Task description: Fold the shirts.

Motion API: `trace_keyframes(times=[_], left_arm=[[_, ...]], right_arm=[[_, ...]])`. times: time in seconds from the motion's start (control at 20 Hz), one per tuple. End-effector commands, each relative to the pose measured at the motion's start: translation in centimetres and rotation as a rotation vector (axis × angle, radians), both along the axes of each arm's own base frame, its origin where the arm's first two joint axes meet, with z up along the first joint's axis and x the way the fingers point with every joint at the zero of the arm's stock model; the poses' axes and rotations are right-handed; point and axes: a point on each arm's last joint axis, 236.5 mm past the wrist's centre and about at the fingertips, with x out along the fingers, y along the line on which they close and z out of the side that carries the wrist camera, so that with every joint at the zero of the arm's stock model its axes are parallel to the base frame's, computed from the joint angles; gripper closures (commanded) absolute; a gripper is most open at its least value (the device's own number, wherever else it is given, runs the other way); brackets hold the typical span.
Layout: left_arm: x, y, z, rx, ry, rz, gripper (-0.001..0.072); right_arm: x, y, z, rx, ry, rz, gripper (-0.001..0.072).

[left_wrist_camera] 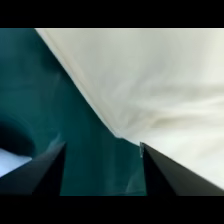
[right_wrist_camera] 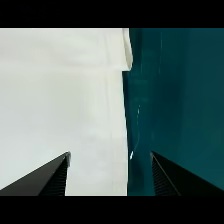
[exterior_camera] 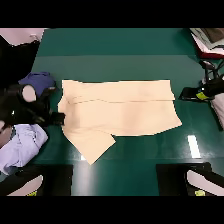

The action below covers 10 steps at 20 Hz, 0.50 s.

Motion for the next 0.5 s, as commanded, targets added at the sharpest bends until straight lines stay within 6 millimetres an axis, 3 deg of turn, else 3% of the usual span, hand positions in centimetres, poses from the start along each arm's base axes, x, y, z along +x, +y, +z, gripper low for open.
trace_keyframes(times=[0.0, 0.15, 0.45], left_arm=[[-5.2, -1.5, -1.5, -0.080, 0.058, 0.132, 0.0163], [-7.3, -5.1, -1.7, -0.226, 0.115, 0.162, 0.0164], [-9.6, -9.5, -2.6, -0.228, 0.118, 0.051, 0.0164]], right_arm=[[-1.2, 0.1, 0.2, -0.010, -0.054, -0.010, 0.0132], [-1.5, 0.1, 0.4, -0.010, -0.057, -0.010, 0.0132], [-1.8, 0.2, 0.3, -0.006, -0.042, -0.007, 0.0132]])
